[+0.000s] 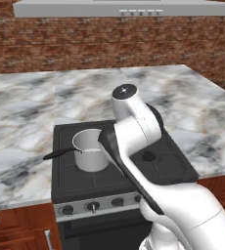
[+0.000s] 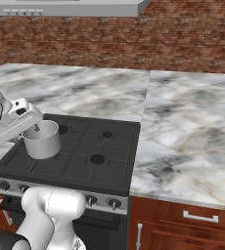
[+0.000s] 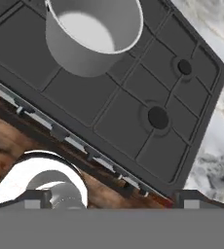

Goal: Turn off the front left burner of the stove.

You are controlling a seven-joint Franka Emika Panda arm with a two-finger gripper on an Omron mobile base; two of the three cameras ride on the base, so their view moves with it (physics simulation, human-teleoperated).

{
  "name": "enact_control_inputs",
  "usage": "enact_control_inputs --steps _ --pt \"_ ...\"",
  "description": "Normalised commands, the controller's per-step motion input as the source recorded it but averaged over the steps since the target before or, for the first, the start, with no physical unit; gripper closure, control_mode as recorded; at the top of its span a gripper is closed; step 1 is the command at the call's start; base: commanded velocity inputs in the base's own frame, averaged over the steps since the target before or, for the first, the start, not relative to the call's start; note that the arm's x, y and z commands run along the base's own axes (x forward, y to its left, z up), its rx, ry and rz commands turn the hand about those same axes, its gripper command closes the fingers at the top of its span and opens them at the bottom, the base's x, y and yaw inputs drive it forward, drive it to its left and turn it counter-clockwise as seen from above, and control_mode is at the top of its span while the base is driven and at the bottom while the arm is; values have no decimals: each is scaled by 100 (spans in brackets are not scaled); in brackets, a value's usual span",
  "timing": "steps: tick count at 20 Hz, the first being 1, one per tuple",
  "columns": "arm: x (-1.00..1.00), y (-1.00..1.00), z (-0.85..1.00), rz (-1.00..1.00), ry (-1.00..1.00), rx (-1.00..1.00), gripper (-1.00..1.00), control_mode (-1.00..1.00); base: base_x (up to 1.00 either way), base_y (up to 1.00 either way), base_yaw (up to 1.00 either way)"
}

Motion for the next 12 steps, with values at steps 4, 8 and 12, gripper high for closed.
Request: enact_control_inputs --steps 4,8,12 --pt "-34 67 -6 33 3 -23 -100 -100 0 0 0" --pt "-30 54 -12 29 3 -22 -100 -100 0 0 0" --pt "-31 40 -3 25 0 -20 -100 -100 0 0 0"
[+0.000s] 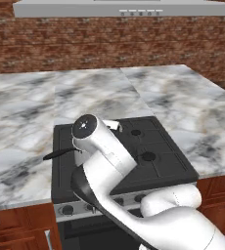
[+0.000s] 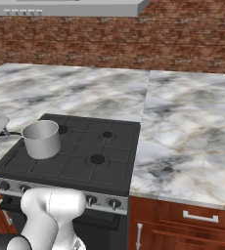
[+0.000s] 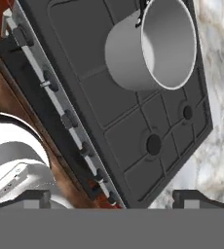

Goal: Turn off the front left burner of the stove.

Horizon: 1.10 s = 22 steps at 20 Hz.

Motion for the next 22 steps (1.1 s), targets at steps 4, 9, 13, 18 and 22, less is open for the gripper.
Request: enact_control_inputs --steps 4,9,13,18,22 --pt "-35 32 -1 23 0 -17 -100 -100 0 0 0" --pt "-47 48 -36 28 0 -30 -100 -100 0 0 0" --pt "-34 56 -50 29 1 -36 -100 -100 0 0 0" --pt "-14 59 -56 27 6 -42 -100 -100 0 0 0" --pt "-1 25 -28 27 0 -24 -100 -100 0 0 0"
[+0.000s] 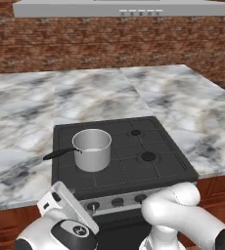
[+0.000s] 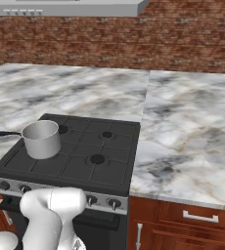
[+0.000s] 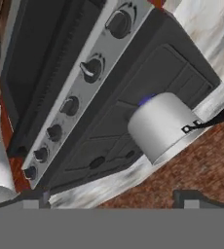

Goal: Turn off the front left burner of the stove.

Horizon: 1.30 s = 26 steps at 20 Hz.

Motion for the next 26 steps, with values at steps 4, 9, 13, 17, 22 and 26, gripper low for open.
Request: enact_control_inputs --steps 4,9,13,17,22,26 --pt "0 0 -22 17 -8 -4 -100 -100 0 0 0" --pt "1 1 -42 1 -17 0 -100 -100 0 0 0" --pt "2 -1 -43 0 -20 0 -100 -100 0 0 0" --pt "8 3 -29 0 -26 1 -100 -100 0 0 0" --pt "13 1 -11 0 -25 10 -100 -100 0 0 0" --pt "12 2 0 -1 -22 15 -100 -100 0 0 0"
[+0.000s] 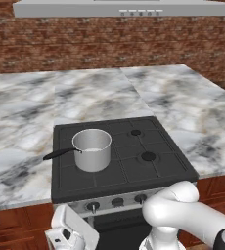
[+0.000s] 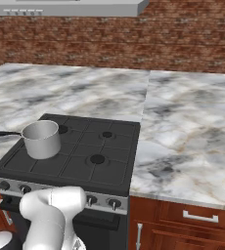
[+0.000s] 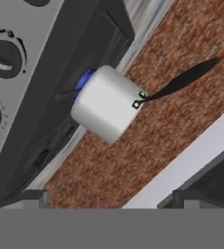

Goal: Turn off the front left burner of the stove.

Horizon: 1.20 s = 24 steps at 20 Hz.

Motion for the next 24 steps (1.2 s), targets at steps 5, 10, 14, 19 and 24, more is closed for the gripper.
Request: enact_control_inputs --steps 5,10,14,19,24 --pt "0 6 -7 -4 -19 20 -100 -100 0 0 0" --pt "0 4 -13 -7 -15 25 -100 -100 0 0 0" --pt "5 5 -16 -9 -6 22 -100 -100 0 0 0" --pt "4 6 -28 -9 0 20 -100 -100 0 0 0" --pt "3 21 -37 -1 0 12 -100 -100 0 0 0"
